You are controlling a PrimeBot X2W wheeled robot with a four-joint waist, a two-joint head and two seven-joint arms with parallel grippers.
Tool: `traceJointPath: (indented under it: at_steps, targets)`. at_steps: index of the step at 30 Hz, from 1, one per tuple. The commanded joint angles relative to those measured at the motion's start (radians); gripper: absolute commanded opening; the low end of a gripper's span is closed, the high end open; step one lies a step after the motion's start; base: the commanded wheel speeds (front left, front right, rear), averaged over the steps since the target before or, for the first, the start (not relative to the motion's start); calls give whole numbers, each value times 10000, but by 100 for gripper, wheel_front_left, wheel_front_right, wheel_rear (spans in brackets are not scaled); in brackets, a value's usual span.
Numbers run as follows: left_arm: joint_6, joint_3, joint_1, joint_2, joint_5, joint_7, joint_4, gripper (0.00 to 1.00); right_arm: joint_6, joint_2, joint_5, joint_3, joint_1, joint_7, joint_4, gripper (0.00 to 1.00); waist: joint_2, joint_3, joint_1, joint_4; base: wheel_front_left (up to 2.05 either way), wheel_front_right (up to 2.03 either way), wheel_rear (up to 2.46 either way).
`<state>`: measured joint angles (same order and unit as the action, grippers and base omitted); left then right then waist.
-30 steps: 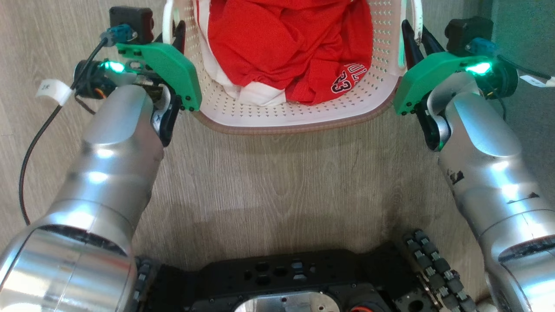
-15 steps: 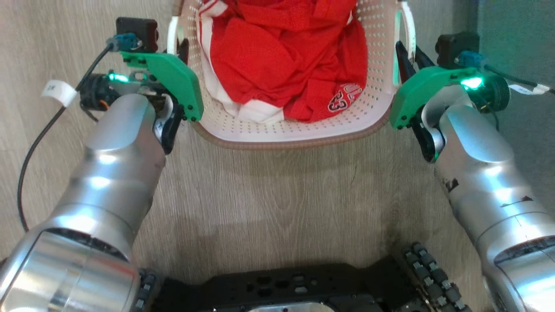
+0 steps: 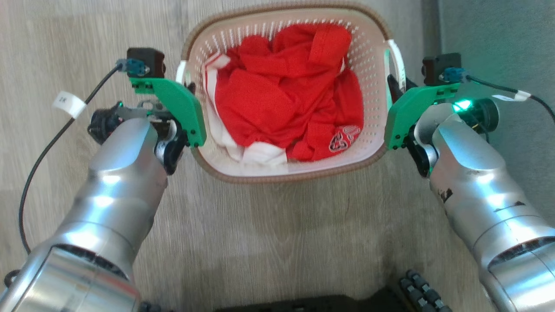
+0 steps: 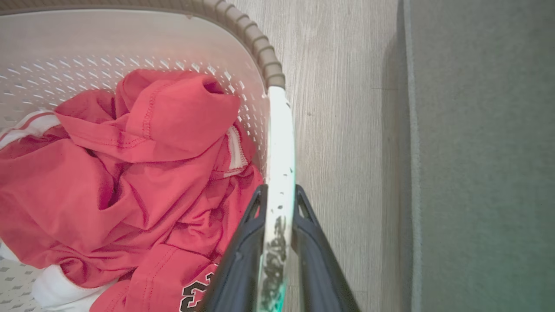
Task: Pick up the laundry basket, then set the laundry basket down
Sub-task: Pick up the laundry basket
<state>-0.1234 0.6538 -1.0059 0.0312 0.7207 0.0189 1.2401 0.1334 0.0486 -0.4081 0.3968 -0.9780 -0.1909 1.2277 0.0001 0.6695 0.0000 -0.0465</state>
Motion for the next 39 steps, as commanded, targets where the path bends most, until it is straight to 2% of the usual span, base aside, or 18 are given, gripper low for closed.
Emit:
traceJointPath:
  at_steps: [1, 17, 31, 39]
  targets:
    - [-72, -19, 72, 463, 148, -123, -233, 0, -27, 18, -105, 230, 258, 130, 22, 0, -1, -464, 0, -117, 0, 0, 0]
    - [-73, 650, 1057, 745, 1552, -1469, -513, 0, -27, 17, -720, 644, 791, 1835, 563, 0, -1, -2794, 0, -333, 0, 0, 0]
    - [-73, 1152, 2097, 850, 2721, -2910, -526, 0, -27, 137, -390, -84, 1766, 3695, 628, 0, -1, -4885, 0, -345, 0, 0, 0]
    - [-73, 1349, 2665, 856, 3174, -3356, -424, 0, -27, 118, 24, -528, 2311, 4424, 630, 0, -1, -5884, 0, -403, 0, 0, 0]
